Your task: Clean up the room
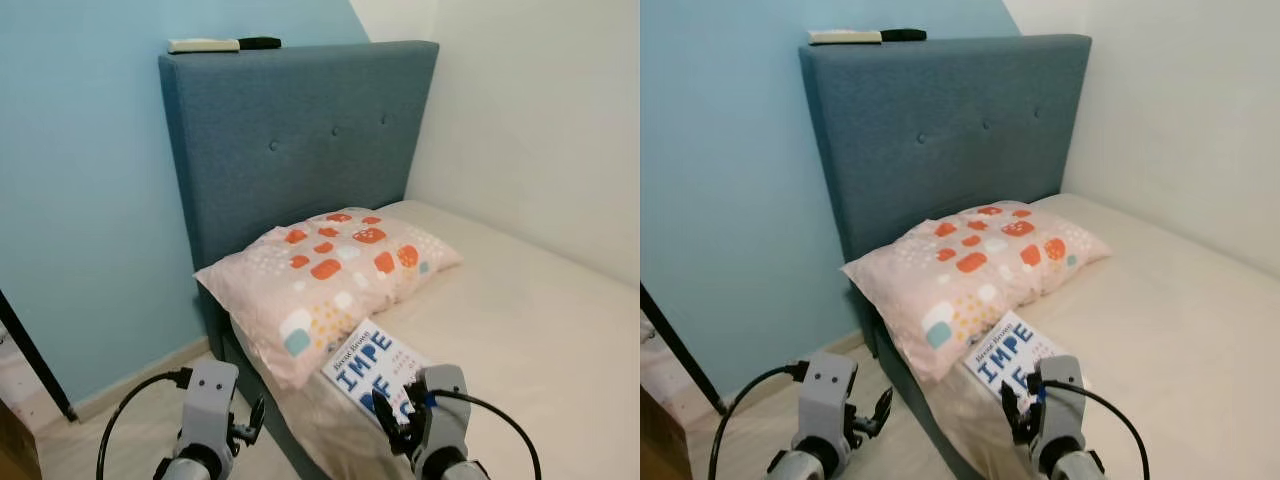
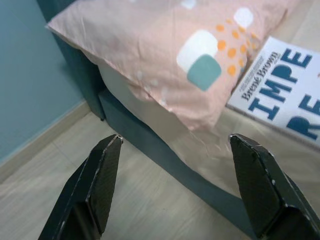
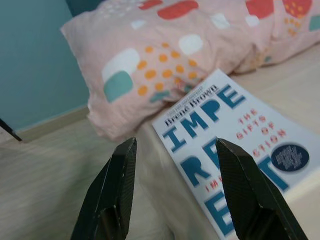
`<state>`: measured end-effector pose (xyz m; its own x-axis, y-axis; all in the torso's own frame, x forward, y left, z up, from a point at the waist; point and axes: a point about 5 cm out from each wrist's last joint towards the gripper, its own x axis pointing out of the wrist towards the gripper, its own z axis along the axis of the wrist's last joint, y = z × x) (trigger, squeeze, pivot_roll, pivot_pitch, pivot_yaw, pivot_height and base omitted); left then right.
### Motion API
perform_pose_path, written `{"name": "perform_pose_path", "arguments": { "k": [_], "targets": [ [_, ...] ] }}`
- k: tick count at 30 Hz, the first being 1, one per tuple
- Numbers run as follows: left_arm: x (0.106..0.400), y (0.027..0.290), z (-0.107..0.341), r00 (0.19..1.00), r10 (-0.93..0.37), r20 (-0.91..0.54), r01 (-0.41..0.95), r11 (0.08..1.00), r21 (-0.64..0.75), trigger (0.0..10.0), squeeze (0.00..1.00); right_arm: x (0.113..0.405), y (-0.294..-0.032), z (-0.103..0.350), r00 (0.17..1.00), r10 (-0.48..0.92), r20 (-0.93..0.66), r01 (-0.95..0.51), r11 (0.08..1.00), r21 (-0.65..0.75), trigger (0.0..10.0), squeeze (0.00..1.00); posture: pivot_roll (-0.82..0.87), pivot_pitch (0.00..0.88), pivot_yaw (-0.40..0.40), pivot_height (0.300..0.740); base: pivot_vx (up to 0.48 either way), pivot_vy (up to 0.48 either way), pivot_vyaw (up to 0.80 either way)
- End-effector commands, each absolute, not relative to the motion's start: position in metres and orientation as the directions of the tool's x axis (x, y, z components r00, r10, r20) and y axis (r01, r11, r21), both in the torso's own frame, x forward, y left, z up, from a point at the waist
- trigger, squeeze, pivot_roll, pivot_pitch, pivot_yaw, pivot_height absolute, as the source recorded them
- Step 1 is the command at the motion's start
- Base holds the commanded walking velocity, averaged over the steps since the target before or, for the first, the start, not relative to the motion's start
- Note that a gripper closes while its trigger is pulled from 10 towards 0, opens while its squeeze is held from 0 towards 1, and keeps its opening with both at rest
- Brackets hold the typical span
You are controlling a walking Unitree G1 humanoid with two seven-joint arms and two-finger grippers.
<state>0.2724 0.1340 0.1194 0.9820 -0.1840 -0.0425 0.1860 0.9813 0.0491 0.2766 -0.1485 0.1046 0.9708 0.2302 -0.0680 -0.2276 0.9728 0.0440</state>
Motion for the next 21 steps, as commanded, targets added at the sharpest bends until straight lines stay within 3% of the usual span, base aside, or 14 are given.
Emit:
{"name": "perform_pose_path", "arguments": {
  "k": [1, 21],
  "targets": [
    [0.2699, 0.1324, 0.1125, 0.979, -0.194, -0.067, 0.197, 0.979, 0.053, 10.0, 0.00, 0.2732, -0.1508, 0.0975, 0.970, 0.224, -0.092, -0.220, 0.974, 0.051, 10.0, 0.00, 0.02, 0.190, -0.043, 0.657, 0.000, 0.000, 0.00],
    [0.2710, 0.1292, 0.1103, 0.972, -0.222, -0.081, 0.227, 0.973, 0.049, 10.0, 0.00, 0.2703, -0.1544, 0.0914, 0.970, 0.217, -0.108, -0.210, 0.975, 0.073, 10.0, 0.00, 0.02, 0.191, -0.038, 0.739, 0.000, 0.000, 0.00]
  ]
}}
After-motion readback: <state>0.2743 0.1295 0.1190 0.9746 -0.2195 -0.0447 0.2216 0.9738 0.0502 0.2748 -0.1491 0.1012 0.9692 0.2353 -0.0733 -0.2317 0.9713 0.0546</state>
